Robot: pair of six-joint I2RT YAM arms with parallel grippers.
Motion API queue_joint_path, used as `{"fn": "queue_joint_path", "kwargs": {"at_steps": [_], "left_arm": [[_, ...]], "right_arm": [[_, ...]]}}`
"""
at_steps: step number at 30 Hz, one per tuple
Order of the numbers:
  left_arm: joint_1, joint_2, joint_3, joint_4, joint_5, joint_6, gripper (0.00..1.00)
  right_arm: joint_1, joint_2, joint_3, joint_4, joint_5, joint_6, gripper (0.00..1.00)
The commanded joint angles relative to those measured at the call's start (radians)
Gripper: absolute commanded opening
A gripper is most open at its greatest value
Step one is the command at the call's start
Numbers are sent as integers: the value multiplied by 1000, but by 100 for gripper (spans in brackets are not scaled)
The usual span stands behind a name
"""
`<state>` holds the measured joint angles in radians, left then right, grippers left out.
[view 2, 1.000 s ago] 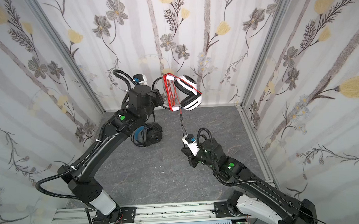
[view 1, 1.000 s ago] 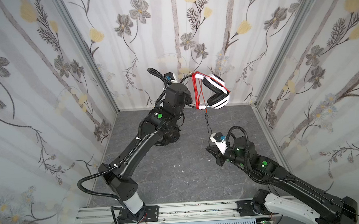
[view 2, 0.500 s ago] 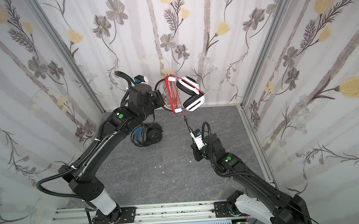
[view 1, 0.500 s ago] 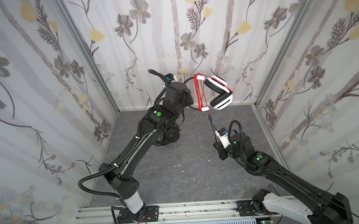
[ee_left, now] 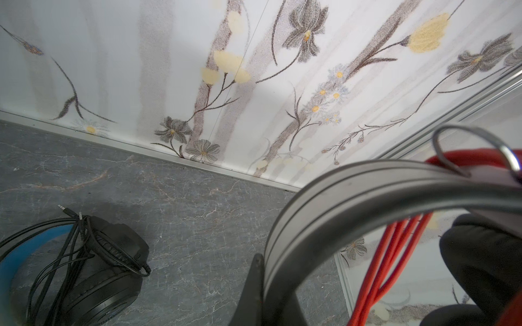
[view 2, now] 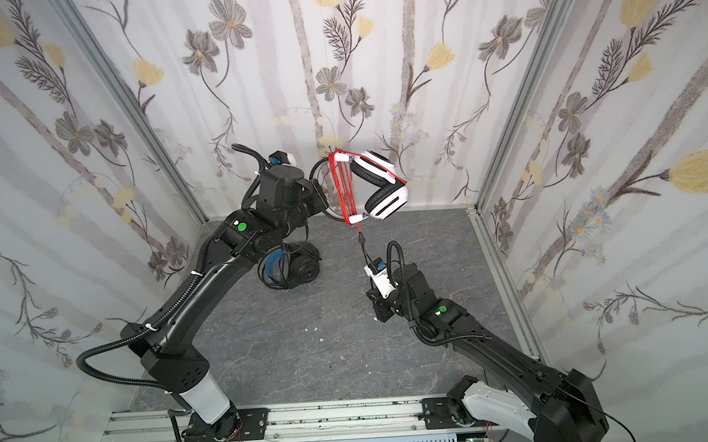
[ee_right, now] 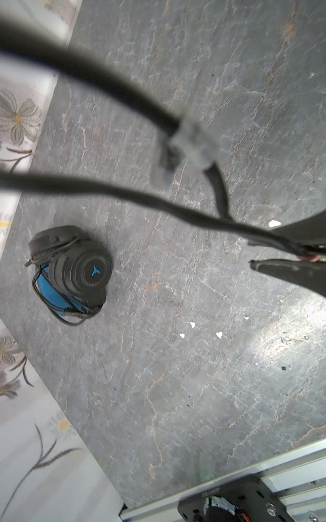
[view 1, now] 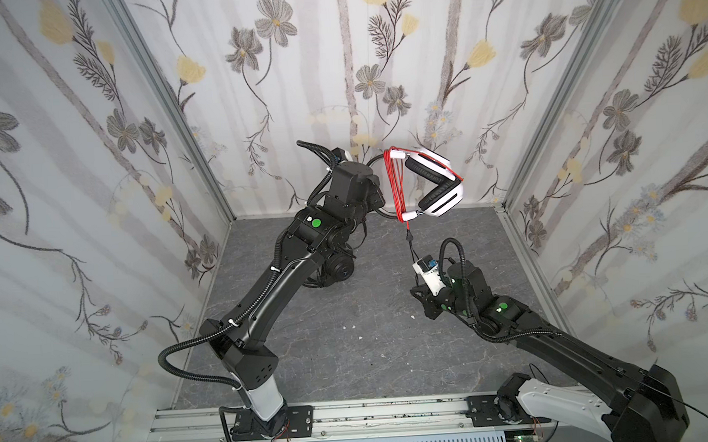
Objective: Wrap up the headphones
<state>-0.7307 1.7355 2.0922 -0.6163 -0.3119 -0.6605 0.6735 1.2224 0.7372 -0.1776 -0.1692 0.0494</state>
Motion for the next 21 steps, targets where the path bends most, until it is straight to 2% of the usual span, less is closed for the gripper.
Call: {"fn": "queue_joint_path", "kwargs": {"at_steps": [1,9,21], "left_arm": [[4,21,39,170,-58,-87,0],[4,67,42,146,-141,-10,0],[-5,106,1,85,-221,148,0]], "right_arm": [[41,10,42,-74,-40,-31,0],[122,-20,111,-134,-40,-64,0],[149,-52,321,-254,-52,-117,0]]}}
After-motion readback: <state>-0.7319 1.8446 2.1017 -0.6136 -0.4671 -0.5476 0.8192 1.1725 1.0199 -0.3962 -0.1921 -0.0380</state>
